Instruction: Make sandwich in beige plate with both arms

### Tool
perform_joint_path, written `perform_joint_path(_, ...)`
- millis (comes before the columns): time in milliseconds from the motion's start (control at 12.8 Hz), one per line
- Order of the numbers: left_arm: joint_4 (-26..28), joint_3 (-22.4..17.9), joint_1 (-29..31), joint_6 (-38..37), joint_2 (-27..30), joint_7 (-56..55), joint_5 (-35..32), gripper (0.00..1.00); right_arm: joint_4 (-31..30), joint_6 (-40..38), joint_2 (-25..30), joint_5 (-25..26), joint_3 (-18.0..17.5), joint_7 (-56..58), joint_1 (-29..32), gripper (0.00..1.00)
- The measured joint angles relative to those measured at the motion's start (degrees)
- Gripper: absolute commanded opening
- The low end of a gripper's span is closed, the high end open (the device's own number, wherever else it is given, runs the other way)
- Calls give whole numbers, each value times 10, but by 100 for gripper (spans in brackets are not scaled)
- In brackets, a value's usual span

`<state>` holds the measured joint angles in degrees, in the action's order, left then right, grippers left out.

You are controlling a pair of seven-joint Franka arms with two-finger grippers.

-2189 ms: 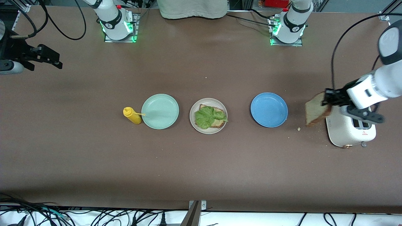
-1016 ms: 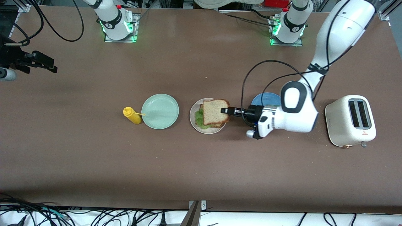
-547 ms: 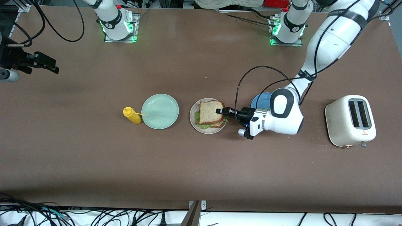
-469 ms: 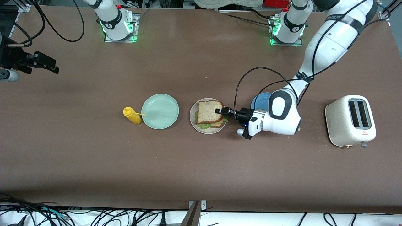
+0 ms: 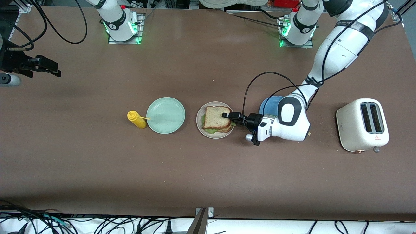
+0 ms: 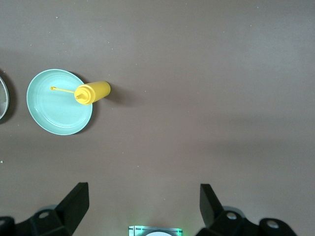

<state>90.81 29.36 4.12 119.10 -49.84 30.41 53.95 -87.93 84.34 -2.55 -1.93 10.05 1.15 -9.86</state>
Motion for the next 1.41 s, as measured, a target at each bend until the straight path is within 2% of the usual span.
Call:
perform_joint_path(235,-9,-6,0,1,2,4,-11,100,0,0,0,0,0,0,0,100)
perform_joint_path(547,-38,-13,13,0,13,3,-106,100,0,0,0,0,0,0,0,100)
perform_joint_path(860,-42,-13,18,-2,45,-36,-184,100,1,0,0,0,0,0,0,100)
perform_joint_path(1095,-45,-14,35,-27,88,-95,-286,100,1,0,0,0,0,0,0,100)
perform_joint_path(1407,-49,-15,82,-114,172,-174,-400,100,2,0,0,0,0,0,0,100)
